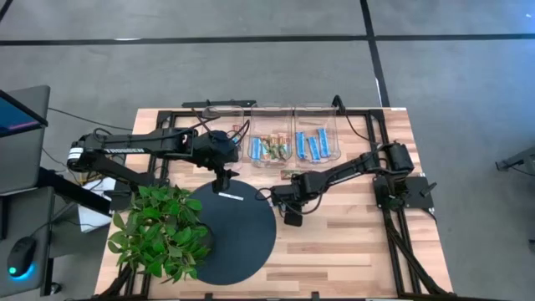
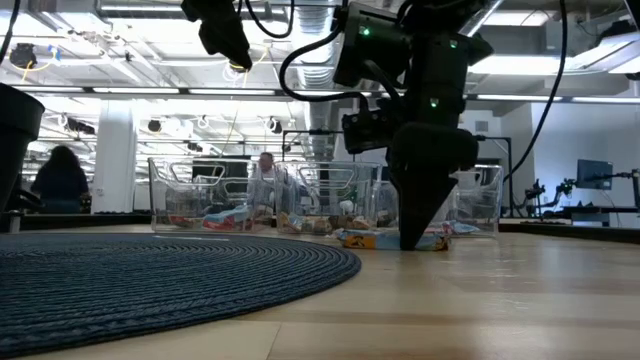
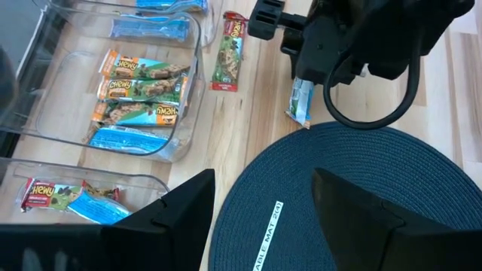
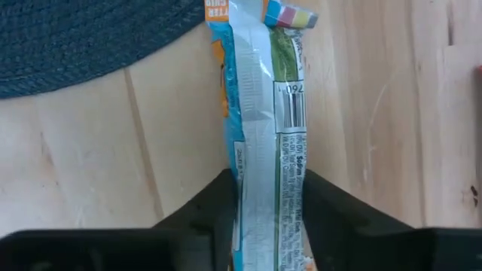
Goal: Pick and place Granola Bars by type
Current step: Put the yellow granola bar into the middle transparent bin
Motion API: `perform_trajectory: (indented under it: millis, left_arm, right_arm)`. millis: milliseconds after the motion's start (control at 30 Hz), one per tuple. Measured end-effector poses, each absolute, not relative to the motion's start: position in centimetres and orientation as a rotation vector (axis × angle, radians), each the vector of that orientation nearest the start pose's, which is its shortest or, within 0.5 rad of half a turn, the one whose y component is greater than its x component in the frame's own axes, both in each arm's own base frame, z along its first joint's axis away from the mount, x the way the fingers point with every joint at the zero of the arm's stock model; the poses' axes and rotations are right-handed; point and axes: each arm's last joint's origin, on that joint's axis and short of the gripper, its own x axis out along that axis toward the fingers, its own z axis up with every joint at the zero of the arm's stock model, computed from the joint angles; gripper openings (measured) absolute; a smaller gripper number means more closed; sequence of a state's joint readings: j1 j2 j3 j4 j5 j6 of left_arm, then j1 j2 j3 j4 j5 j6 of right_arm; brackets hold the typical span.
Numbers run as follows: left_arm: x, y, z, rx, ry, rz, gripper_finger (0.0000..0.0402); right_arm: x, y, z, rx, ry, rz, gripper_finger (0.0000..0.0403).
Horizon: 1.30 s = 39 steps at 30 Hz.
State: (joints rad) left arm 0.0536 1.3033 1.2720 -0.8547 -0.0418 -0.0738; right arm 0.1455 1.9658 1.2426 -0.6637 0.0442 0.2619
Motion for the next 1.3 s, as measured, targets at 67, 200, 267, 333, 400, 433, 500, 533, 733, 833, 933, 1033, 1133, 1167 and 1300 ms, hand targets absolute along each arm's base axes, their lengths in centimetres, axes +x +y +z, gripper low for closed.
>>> perform_trajectory:
  millis: [67,200,267,333,400,433,500,533,733,833,933,1033,1133,1167,1300]
  left_arm:
    - [25.8,1.5,33.6,-0.074,0.883,0.122,0.0215]
    - [25.8,1.5,33.6,-0.074,0.883,0.122,0.0215]
    - [25.8,1.5,33.6,-0.069,0.883,0.120,0.0215]
    - [25.8,1.5,33.5,-0.063,0.884,0.117,0.0215]
    - [25.8,1.5,33.6,-0.053,0.884,0.113,0.0215]
    - [25.8,1.5,33.5,-0.048,0.885,0.110,0.0215]
    - [25.8,1.5,33.6,-0.038,0.885,0.105,0.0215]
    - [25.8,1.5,33.6,-0.035,0.885,0.104,0.0215]
    - [25.8,1.6,33.6,0.005,0.887,0.107,0.0215]
    - [25.8,1.6,33.6,0.026,0.888,0.110,0.0215]
    - [25.7,1.7,33.6,0.050,0.890,0.126,0.0215]
    - [25.7,1.7,33.6,0.064,0.890,0.137,0.0215]
    - [25.7,1.7,33.6,0.068,0.890,0.142,0.0215]
    - [25.7,1.7,33.6,0.068,0.891,0.142,0.0215]
    - [25.7,1.7,33.6,0.069,0.890,0.144,0.0215]
  right_arm:
    - [36.0,5.2,13.6,0.094,1.384,-0.090,0.0099]
    - [35.9,5.2,13.9,0.109,1.397,-0.084,0.0102]
    - [35.7,5.2,14.1,0.134,1.412,-0.090,0.0113]
    - [35.5,5.2,14.8,0.161,1.401,-0.084,0.0119]
    - [35.4,5.2,15.8,0.175,1.374,-0.084,0.0119]
    - [35.3,5.1,16.3,0.180,1.360,-0.084,0.0117]
    - [35.1,5.1,17.3,0.197,1.330,-0.088,0.0110]
    - [35.0,5.1,17.8,0.206,1.315,-0.091,0.0106]
    - [34.1,4.3,21.7,0.285,1.190,-0.123,0.0102]
    - [33.8,3.0,23.7,0.380,1.083,-0.178,0.0106]
    - [34.0,1.0,25.5,0.519,0.947,-0.251,0.0106]
    - [34.1,-1.3,27.0,0.639,0.808,-0.314,0.0103]
    - [34.3,-3.8,27.9,0.732,0.693,-0.375,0.0101]
    - [34.3,-4.6,28.0,0.759,0.666,-0.394,0.0101]
    - [34.2,-7.9,27.9,0.832,0.616,-0.436,0.0101]
